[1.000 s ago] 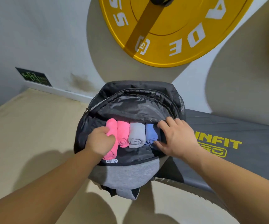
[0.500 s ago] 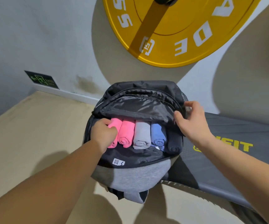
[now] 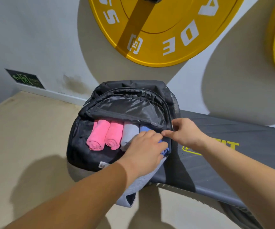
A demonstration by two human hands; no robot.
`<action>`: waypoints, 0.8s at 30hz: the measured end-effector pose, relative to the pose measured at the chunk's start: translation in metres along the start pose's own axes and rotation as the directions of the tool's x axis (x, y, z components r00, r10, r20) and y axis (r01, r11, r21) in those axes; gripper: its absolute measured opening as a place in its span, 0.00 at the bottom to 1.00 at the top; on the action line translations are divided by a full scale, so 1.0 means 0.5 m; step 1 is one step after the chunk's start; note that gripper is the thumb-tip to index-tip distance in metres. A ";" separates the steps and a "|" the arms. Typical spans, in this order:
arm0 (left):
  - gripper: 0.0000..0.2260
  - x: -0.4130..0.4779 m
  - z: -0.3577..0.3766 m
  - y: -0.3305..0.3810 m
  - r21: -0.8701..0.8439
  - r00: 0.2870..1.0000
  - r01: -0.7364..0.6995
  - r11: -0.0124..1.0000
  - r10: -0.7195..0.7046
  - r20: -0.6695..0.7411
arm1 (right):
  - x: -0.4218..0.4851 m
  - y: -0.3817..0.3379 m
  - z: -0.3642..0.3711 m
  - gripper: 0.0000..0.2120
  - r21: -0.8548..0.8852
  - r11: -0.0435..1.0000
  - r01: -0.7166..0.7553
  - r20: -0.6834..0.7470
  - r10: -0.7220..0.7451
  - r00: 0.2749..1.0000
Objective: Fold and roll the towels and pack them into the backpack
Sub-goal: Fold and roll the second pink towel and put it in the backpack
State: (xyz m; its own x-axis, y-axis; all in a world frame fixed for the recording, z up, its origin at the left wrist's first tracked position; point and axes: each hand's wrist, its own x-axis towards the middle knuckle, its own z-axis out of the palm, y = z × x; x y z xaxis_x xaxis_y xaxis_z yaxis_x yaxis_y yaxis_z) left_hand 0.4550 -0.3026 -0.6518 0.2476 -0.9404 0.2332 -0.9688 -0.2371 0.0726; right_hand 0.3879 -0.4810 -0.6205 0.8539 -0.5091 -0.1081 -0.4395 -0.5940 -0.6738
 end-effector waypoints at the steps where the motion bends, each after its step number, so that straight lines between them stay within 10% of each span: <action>1: 0.14 0.011 0.006 0.007 0.064 1.000 -0.003 0.998 0.002 0.017 | 0.003 0.000 0.002 0.22 0.035 0.999 0.022 -0.028 -0.021 0.999; 10: 0.14 0.052 0.009 -0.048 0.089 0.976 0.218 0.972 -0.216 -0.039 | 0.076 0.025 -0.008 0.42 0.538 0.840 -0.071 -0.009 0.091 0.996; 16: 0.17 0.083 0.016 -0.040 -0.043 0.874 0.485 0.874 -0.485 -0.002 | 0.072 0.005 -0.008 0.35 0.590 0.807 -0.038 -0.019 0.060 0.998; 24: 0.21 -0.003 0.045 0.009 0.003 0.962 0.272 0.962 -0.272 0.017 | 0.038 -0.040 -0.020 0.14 0.549 0.831 -0.085 -0.010 0.108 0.994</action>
State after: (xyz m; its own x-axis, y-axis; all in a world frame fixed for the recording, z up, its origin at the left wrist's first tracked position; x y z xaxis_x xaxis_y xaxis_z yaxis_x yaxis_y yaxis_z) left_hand 0.4501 -0.3079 -0.6738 0.5017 -0.8444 0.1880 -0.8648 -0.4849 0.1302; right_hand 0.4102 -0.4851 -0.6020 0.7989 -0.5761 -0.1729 -0.2844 -0.1085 -0.9525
